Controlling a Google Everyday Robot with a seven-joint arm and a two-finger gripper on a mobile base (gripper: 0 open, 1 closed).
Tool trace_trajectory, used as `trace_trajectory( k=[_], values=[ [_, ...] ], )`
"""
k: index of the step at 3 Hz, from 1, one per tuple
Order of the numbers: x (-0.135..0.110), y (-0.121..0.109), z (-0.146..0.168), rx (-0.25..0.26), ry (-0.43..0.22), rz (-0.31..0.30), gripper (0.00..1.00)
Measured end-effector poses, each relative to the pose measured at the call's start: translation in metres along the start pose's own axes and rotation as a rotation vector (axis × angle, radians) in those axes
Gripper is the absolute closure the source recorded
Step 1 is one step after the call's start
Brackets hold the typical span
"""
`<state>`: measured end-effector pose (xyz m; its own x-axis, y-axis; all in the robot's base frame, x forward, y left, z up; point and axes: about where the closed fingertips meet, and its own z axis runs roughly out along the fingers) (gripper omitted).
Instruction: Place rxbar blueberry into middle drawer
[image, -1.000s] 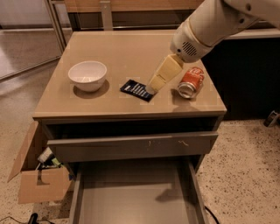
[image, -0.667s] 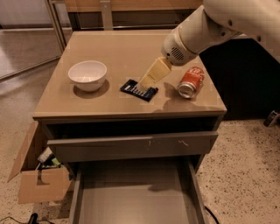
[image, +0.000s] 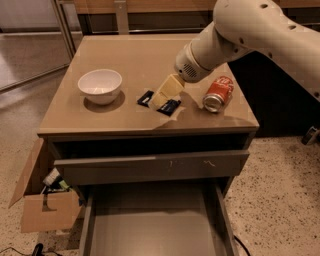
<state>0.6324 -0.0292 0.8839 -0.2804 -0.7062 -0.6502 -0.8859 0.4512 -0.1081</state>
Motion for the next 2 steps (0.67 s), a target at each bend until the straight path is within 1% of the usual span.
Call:
trace_trajectory(
  k=[1,2],
  values=[
    [0.003,0.003,0.026,-0.028,0.041,-0.004,0.00],
    [0.002,0.004,0.039,-0.040,0.056,-0.007,0.00]
  ],
)
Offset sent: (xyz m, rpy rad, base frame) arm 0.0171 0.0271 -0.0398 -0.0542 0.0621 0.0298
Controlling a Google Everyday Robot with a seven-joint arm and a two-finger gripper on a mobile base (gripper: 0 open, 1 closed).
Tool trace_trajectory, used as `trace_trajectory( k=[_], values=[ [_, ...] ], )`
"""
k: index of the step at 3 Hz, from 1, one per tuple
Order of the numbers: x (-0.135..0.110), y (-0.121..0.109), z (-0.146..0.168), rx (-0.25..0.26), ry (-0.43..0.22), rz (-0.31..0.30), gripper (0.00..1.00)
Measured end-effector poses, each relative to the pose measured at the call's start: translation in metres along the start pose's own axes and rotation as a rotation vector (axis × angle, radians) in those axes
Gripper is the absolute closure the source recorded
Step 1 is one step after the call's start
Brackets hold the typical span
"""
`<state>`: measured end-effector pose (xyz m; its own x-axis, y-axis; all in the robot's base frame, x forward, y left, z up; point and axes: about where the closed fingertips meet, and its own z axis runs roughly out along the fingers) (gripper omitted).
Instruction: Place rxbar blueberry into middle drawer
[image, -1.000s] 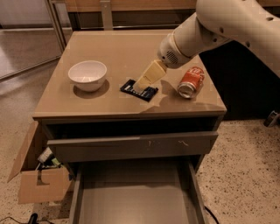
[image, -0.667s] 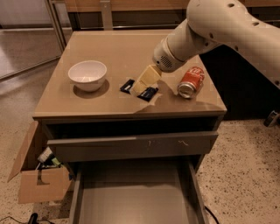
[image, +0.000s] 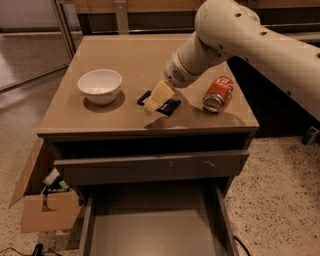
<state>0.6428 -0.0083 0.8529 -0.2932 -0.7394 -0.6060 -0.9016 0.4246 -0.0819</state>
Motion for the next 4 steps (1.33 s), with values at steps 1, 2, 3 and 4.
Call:
trace_trajectory(
  k=[1,2,3,4],
  values=[
    [0.006,0.002,0.011,-0.009,0.014,0.015,0.00],
    [0.025,-0.002,0.029,-0.015,0.039,0.050,0.00],
    [0.028,-0.003,0.032,-0.015,0.045,0.058,0.00],
    [0.033,-0.004,0.038,-0.012,0.059,0.077,0.00]
  ],
)
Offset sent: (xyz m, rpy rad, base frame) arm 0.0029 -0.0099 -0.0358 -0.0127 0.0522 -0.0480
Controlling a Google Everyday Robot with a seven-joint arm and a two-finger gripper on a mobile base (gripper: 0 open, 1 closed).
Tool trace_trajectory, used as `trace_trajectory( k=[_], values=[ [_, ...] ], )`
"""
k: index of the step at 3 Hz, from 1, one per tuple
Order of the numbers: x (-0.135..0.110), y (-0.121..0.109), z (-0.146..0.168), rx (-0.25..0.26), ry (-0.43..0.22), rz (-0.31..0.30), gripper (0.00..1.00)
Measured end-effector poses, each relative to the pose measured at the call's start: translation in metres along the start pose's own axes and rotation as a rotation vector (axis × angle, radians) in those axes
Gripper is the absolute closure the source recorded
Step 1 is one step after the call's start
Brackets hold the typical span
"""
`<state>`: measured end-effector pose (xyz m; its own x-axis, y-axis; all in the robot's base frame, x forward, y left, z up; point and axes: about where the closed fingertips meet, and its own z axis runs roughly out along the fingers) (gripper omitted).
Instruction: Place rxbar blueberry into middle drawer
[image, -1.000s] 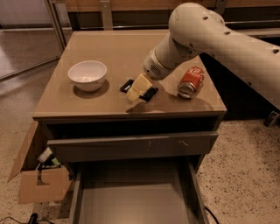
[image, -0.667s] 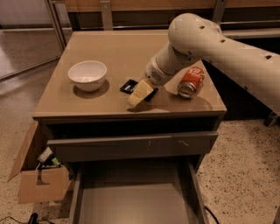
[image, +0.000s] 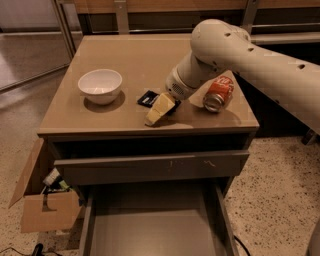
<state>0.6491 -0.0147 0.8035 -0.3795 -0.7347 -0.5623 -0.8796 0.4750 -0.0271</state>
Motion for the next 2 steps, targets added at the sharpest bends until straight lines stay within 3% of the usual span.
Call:
trace_trajectory(
  k=[1,2],
  values=[
    [0.0013,-0.0006,0.0017,0.001,0.004,0.006,0.09],
    [0.0013,-0.0005,0.0018,0.001,0.004,0.005,0.40]
  ],
)
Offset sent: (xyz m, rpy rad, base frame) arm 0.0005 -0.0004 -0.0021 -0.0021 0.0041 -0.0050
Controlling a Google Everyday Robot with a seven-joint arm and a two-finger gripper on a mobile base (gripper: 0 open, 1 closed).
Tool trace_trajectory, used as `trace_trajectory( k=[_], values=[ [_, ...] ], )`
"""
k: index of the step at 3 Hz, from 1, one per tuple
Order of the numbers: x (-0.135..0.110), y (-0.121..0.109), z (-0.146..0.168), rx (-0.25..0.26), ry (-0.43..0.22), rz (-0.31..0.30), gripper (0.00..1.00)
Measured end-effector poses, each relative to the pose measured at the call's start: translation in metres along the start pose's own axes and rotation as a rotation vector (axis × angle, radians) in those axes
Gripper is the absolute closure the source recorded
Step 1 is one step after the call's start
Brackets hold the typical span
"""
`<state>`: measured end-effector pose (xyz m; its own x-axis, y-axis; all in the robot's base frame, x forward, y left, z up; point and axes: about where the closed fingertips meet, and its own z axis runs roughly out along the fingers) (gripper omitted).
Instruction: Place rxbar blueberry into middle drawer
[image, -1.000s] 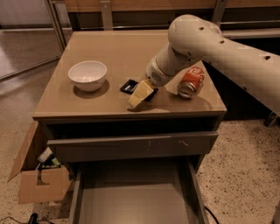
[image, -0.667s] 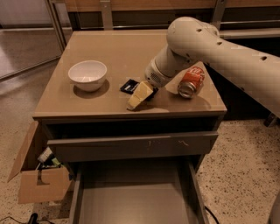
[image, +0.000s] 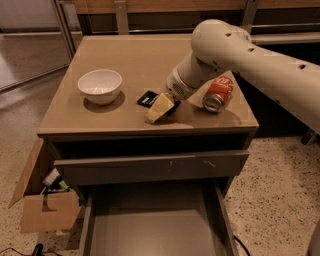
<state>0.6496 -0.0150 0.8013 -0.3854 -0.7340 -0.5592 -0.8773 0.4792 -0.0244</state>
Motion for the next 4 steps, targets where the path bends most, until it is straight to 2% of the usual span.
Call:
trace_trajectory(
  k=[2,3,4],
  values=[
    [0.000,0.000,0.000,0.000,0.000,0.000,0.88],
    [-0.009,0.000,-0.014,0.000,0.000,0.000,1.00],
    [-0.010,0.000,-0.014,0.000,0.001,-0.001,1.00]
  ],
)
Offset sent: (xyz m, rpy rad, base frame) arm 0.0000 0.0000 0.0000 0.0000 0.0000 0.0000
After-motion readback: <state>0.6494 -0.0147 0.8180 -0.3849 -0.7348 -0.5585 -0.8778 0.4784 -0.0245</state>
